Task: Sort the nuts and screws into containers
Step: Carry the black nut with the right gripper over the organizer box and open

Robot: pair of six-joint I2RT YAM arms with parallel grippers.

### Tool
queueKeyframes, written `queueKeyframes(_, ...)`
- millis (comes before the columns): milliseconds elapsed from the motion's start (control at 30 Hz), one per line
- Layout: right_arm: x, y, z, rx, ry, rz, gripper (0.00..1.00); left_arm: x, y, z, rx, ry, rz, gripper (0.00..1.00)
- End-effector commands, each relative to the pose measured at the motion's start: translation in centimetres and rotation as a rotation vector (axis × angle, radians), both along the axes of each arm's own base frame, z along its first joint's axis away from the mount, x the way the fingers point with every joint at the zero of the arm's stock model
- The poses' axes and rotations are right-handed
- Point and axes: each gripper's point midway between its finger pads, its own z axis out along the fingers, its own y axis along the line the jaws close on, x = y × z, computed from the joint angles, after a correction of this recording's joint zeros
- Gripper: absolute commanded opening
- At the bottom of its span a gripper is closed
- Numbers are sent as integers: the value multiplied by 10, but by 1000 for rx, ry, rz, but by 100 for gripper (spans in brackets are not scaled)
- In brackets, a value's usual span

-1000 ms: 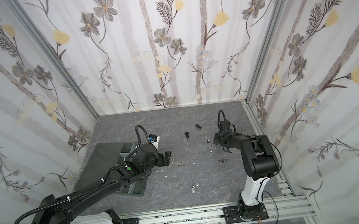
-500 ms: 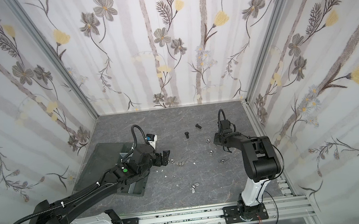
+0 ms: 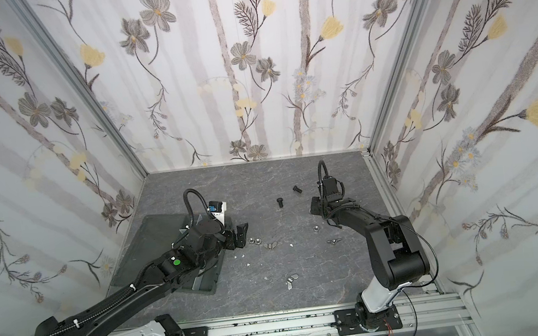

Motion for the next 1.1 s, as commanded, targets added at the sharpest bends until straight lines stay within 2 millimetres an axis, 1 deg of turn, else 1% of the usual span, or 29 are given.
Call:
queueKeyframes(0,1,29,15,31,-36,67,11,-1,13,4,8,-24,43,100)
queueKeyframes(433,-14,162,34,99,-63,328,8,-16,59,25,-42,-75,184,100)
queueKeyframes(733,-31,237,42,204,-70,493,8,-28,86,39,-73,-117,244,100)
queueKeyframes(800,-35,254,44,227,-70,528,8,-30,89,41,-74,-119,249,100)
queueKeyframes(1067,-51,312,39,267,-42,635,8,-38,100,43,-74,-129,257,100)
